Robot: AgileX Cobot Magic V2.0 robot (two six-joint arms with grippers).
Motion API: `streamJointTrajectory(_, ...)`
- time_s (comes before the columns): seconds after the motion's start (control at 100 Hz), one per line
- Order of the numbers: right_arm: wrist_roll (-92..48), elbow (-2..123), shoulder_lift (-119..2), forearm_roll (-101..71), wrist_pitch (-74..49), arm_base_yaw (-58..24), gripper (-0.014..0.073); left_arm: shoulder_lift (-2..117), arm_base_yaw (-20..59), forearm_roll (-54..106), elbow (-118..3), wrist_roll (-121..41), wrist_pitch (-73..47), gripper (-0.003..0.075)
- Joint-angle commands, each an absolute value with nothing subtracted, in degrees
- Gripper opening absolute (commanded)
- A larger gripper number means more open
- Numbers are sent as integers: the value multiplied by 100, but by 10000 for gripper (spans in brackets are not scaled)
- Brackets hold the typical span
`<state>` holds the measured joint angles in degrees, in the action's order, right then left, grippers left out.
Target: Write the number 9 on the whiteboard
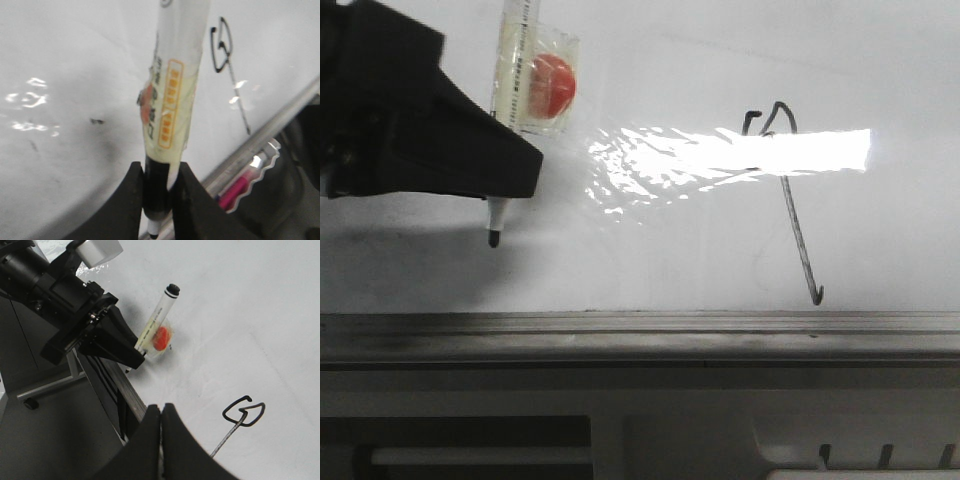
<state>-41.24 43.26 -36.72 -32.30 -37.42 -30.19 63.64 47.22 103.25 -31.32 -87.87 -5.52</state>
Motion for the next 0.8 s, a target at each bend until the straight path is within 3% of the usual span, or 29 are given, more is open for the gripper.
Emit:
streamJointTrajectory(0.0, -4111, 4494, -3670, -3302, -3453, -2981, -69, 6347, 5245, 10664, -3488, -8498, 580, -20)
streamJointTrajectory(0.12, -4111, 4494, -3670, -3302, -3453, -2981, -69, 6591, 5630, 10652, -3775, -8359, 1182, -20)
streamJointTrajectory(0.25, -4075, 4494, -3670, -3302, -3453, -2981, -69, 6968, 5571, 10652, -3996, -7490, 1339, -20)
streamJointTrajectory(0.7, -3879, 4382, -3670, -3313, -3561, -2981, -69, 7537, 5484, 10644, -4206, -7379, 1786, -19)
streamJointTrajectory(0.79, -3879, 4375, -3670, -3313, -3596, -2981, -69, 7537, 5484, 10644, -4206, -7369, 1838, 25)
